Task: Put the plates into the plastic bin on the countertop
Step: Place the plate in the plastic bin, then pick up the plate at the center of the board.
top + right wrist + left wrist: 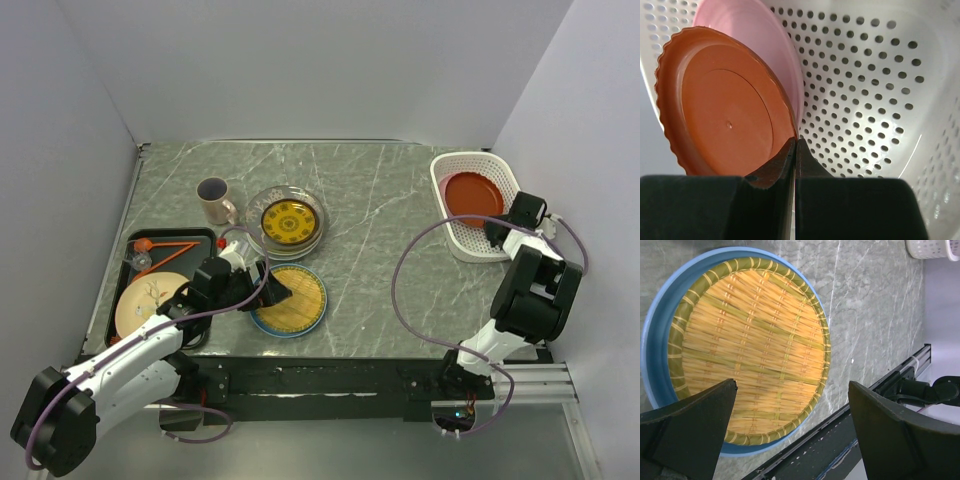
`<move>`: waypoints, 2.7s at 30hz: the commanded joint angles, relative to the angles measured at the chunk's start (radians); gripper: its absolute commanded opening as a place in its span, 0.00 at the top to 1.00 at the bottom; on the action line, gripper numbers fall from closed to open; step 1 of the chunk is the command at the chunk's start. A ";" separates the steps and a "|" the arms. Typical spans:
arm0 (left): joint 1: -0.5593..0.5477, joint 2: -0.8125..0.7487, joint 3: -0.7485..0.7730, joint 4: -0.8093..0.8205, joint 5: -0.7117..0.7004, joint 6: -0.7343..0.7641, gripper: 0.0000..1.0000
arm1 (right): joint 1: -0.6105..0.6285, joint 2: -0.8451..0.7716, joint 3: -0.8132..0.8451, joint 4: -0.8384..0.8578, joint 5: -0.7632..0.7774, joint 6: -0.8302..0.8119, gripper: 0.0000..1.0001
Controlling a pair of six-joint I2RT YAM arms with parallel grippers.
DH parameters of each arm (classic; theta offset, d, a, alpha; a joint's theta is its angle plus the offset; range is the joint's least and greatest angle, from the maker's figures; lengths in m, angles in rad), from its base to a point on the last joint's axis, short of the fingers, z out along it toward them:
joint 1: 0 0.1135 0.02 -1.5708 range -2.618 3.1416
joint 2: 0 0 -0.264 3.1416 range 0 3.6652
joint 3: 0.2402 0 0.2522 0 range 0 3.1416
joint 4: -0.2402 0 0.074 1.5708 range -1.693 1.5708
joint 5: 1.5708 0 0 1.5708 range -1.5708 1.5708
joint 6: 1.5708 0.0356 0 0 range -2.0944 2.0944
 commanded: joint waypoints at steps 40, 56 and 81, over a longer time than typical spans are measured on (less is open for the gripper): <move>-0.001 -0.016 0.069 -0.025 -0.005 0.037 0.01 | 0.034 -0.134 -0.012 0.132 0.005 -0.044 0.32; -0.001 -0.062 0.064 -0.056 -0.027 0.023 0.01 | 0.195 -0.214 0.013 0.158 -0.020 -0.136 0.31; -0.001 -0.178 0.086 -0.212 -0.125 -0.039 0.01 | 0.551 -0.400 -0.096 0.164 -0.142 -0.316 0.27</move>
